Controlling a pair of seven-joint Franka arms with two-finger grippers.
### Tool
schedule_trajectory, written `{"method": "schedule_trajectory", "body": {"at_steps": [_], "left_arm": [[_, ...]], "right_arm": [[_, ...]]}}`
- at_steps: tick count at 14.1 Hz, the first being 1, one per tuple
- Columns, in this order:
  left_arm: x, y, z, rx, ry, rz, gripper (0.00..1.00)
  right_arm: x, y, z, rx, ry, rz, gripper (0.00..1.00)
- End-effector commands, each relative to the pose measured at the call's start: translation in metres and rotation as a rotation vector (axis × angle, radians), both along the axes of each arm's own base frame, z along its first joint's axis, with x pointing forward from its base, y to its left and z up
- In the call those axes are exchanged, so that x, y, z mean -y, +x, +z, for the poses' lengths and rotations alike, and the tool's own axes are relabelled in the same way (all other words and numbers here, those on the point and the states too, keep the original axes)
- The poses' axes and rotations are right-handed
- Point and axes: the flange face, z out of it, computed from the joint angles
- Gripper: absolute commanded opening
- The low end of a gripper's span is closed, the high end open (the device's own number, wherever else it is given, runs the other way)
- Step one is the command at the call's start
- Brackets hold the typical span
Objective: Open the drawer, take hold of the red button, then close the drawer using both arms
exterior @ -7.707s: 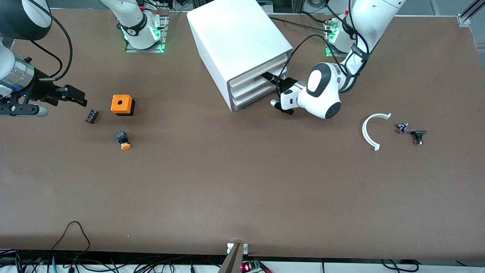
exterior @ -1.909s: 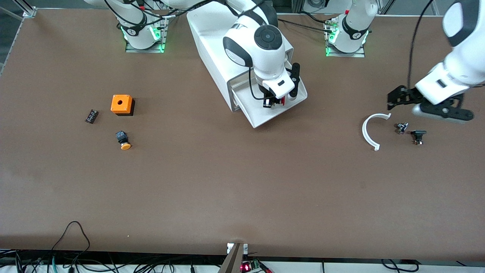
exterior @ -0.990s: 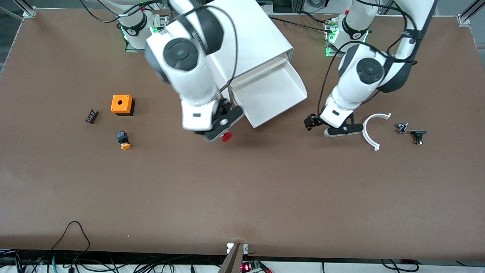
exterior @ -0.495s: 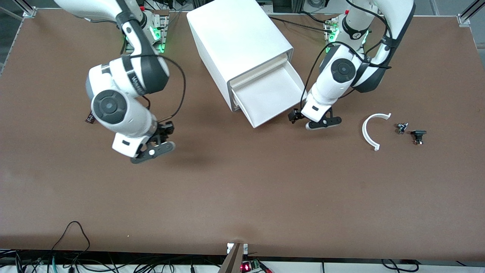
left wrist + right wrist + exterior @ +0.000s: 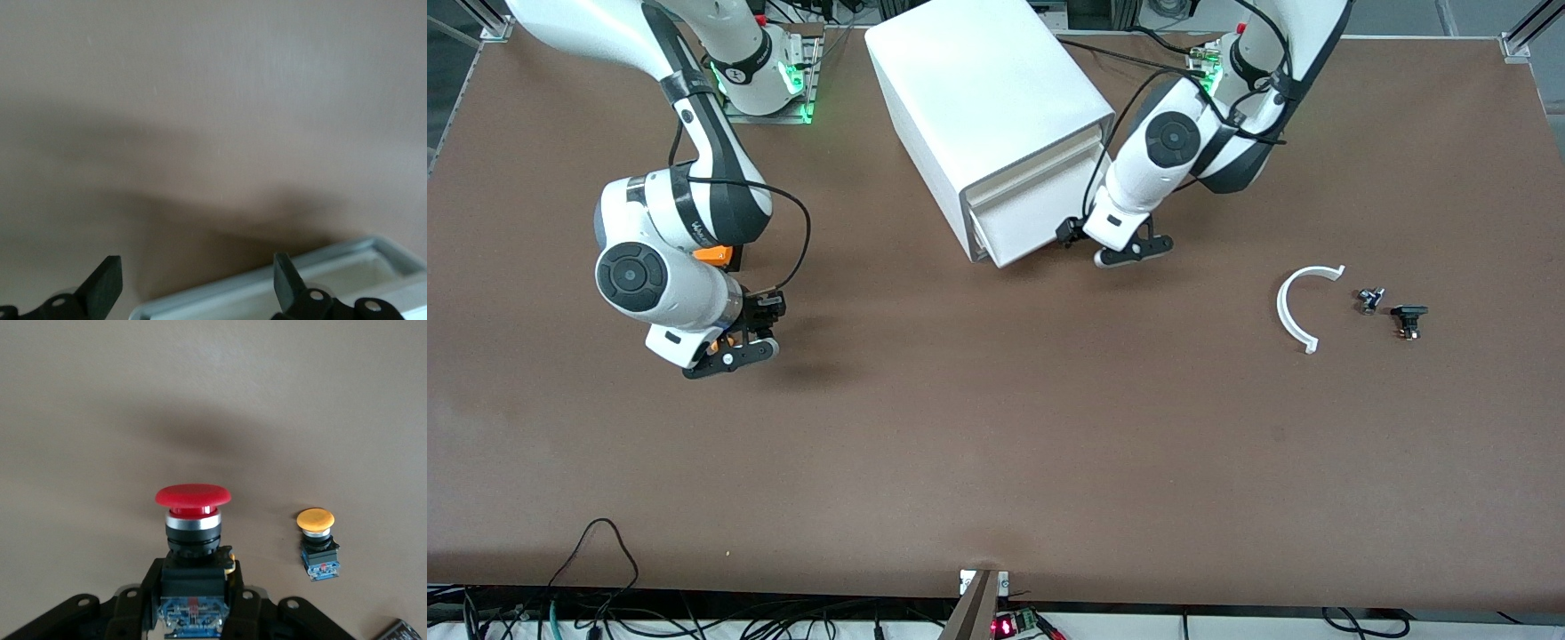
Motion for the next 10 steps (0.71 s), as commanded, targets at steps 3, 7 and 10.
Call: {"method": "schedule_trajectory", "body": {"at_steps": [3, 7, 10], "left_arm": [[0.023, -0.042, 0.016, -0.045, 0.043, -0.093, 1.0], [0.029, -0.05, 0.017, -0.054, 0.049, -0.117, 1.0], [0.014, -0.026, 0.039, 0.01, 0.037, -0.072, 1.0]], "right_arm": [[0.017, -0.035, -0.021, 0.05, -0.01, 0.104, 0.3], [0.033, -0.021, -0.047, 0.096, -0.006, 0.144, 0.3], [0.04, -0.003, -0.075, 0.186, 0.03, 0.102, 0.3]]}}
